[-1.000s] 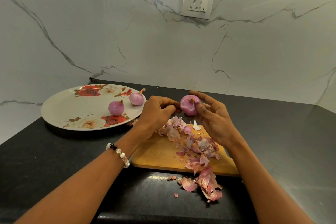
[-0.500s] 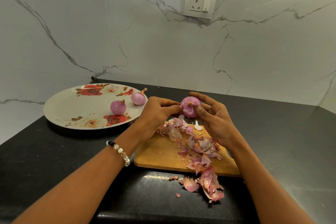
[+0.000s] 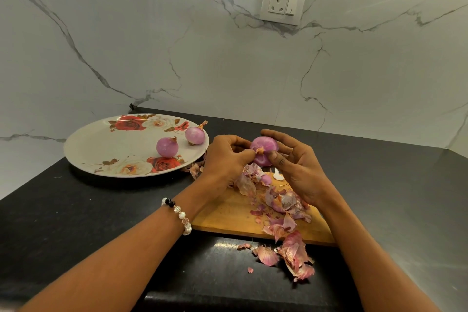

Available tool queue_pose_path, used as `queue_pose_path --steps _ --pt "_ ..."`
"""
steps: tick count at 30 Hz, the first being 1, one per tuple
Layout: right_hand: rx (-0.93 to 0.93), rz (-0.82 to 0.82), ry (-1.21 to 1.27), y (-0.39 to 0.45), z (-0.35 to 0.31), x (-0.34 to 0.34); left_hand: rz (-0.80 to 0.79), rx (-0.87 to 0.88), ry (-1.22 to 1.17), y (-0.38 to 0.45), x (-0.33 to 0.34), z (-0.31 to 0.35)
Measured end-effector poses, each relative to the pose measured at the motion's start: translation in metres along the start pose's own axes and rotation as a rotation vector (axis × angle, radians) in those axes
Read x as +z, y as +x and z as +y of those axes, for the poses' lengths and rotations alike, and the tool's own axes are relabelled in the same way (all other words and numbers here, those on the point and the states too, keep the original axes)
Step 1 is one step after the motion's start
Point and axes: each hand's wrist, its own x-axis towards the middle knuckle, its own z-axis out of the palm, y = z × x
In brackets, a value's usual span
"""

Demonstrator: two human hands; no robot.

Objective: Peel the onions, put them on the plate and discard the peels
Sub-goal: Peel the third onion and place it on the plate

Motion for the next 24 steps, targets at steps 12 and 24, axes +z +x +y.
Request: queue_pose_path --steps 12,24 --pt "0.047 0.107 0.15 0.0026 -0.0028 -0.0015 0.085 -0.024 -0.159 0.0034 -0.0066 0.0067" --pt "0.024 0.087 0.087 0.0007 -0.0033 -0.004 -0.118 0.007 -0.107 0.0006 -0.0056 0.0061"
